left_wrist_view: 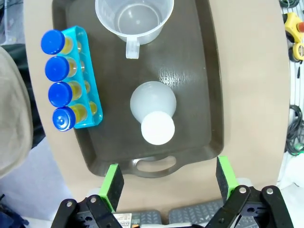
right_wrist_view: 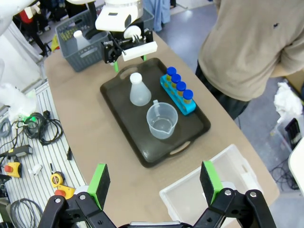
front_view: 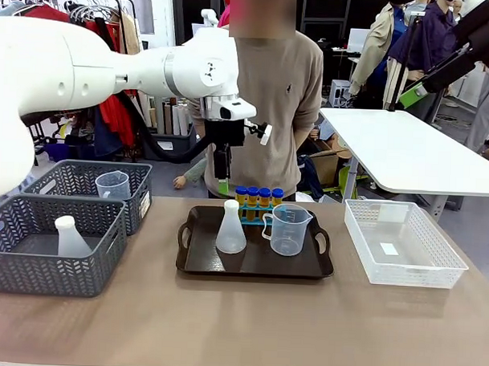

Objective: Prepare the laboratory tools.
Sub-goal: Pick up one Small flask and place it on the Handle tray.

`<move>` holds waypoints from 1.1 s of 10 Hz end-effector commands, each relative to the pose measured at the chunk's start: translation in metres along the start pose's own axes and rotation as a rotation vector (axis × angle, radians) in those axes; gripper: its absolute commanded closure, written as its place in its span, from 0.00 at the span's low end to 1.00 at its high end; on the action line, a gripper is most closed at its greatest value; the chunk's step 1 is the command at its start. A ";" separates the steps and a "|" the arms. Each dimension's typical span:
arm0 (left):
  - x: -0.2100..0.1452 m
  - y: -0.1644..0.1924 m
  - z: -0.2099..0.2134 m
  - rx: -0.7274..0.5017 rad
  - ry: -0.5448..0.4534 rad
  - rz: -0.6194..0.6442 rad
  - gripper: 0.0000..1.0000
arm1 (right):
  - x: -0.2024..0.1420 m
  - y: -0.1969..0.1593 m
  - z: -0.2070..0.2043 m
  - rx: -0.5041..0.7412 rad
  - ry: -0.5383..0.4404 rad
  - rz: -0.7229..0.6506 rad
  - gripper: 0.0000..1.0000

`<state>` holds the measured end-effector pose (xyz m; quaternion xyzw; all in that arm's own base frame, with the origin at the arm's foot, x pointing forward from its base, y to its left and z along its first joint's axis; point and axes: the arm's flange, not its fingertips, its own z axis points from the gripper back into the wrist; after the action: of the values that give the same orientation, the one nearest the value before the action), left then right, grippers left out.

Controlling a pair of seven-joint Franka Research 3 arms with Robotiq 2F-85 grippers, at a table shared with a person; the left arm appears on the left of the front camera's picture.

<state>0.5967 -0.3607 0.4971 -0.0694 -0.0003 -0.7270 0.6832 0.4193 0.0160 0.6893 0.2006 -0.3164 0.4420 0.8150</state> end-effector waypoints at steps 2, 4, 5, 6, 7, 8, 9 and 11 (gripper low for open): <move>0.000 0.000 0.000 0.000 0.000 0.000 0.00 | 0.001 0.000 0.001 0.006 -0.008 0.004 0.00; 0.000 0.000 0.000 0.000 0.000 0.000 0.00 | 0.001 0.000 0.001 0.006 -0.008 0.004 0.00; 0.000 0.000 0.000 0.000 0.000 0.000 0.00 | 0.001 0.000 0.001 0.006 -0.008 0.004 0.00; 0.000 0.000 0.000 0.000 0.000 0.000 0.00 | 0.001 0.000 0.001 0.006 -0.008 0.004 0.00; 0.000 0.000 0.000 0.000 0.000 0.000 0.00 | 0.001 0.000 0.001 0.006 -0.008 0.004 0.00; 0.000 -0.001 -0.002 -0.010 -0.003 -0.005 0.00 | 0.001 0.000 0.001 0.006 -0.008 0.004 0.00; -0.011 -0.010 0.013 0.047 -0.033 -0.021 0.00 | 0.001 0.000 0.001 0.006 -0.008 0.004 0.00; -0.044 -0.038 0.051 0.128 -0.102 0.031 0.00 | 0.001 0.000 0.001 0.006 -0.008 0.004 0.00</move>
<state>0.5980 -0.3393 0.5351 -0.0588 -0.0503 -0.7159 0.6939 0.4194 0.0159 0.6893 0.2006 -0.3163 0.4420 0.8151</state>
